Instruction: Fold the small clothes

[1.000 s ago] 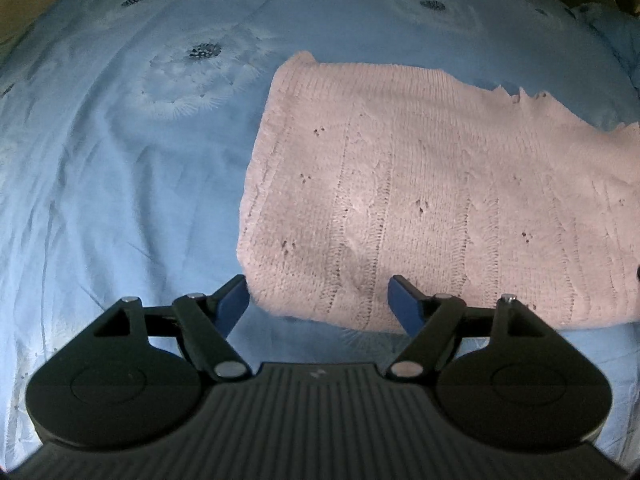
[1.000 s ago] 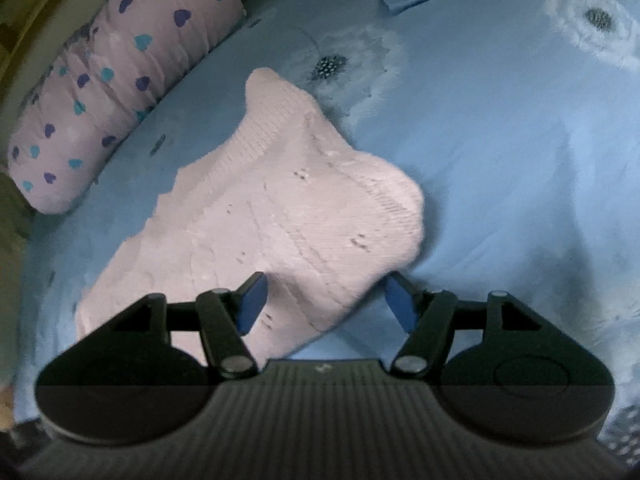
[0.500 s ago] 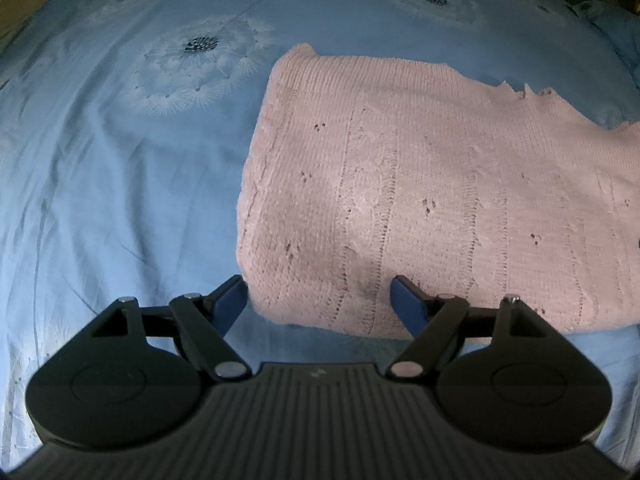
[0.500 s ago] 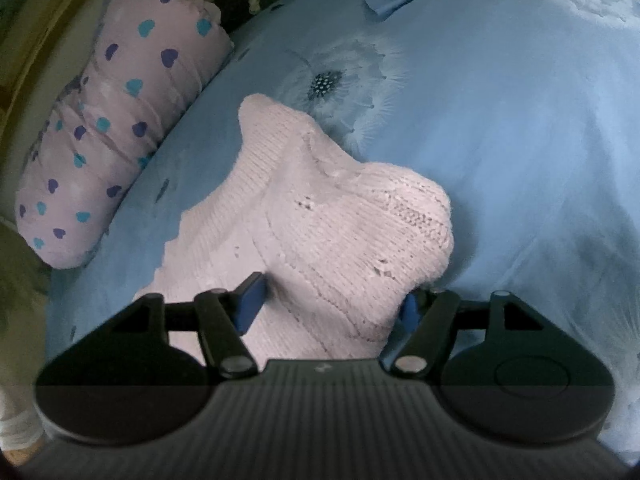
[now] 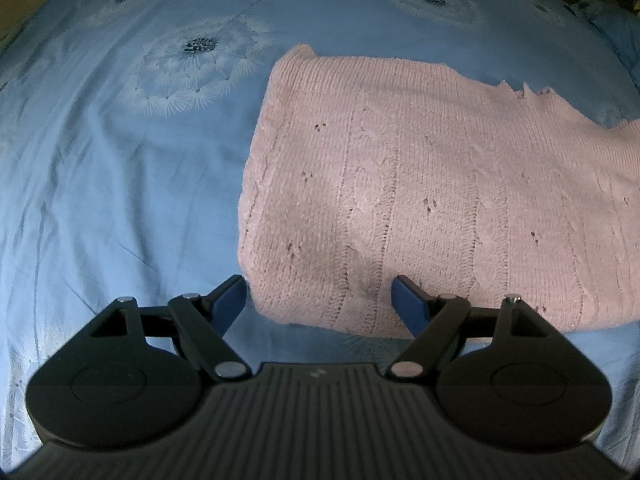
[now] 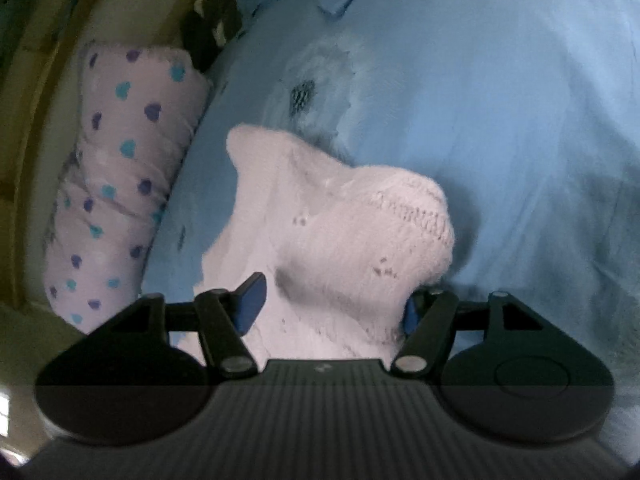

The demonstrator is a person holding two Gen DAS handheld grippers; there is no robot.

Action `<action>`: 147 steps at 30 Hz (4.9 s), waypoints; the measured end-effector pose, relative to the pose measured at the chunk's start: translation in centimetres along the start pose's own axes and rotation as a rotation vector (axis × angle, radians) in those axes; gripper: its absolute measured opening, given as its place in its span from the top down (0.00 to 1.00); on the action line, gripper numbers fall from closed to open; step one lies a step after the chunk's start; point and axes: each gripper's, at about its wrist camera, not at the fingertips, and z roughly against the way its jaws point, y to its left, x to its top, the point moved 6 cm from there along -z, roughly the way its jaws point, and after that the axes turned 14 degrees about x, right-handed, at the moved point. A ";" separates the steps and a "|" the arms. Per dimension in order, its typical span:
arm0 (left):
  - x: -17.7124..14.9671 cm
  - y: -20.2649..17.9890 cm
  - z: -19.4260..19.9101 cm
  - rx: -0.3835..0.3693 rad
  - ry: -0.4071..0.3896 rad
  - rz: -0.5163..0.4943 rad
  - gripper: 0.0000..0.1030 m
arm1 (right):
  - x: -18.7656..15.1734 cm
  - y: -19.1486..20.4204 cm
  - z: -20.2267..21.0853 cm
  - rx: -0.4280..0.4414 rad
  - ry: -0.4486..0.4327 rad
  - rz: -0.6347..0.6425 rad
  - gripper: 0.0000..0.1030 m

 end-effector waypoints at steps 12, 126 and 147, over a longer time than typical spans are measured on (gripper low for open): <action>-0.1 0.1 0.2 -0.003 0.009 0.005 0.19 | 0.5 0.0 -0.2 0.000 0.044 0.080 0.69; 0.4 13.0 0.4 -0.180 -0.100 0.251 0.92 | -15.7 14.0 -4.6 0.138 0.514 0.770 0.48; 10.8 4.3 -3.8 -0.257 -0.128 0.197 0.31 | -11.7 15.6 -7.6 0.111 0.437 0.807 0.44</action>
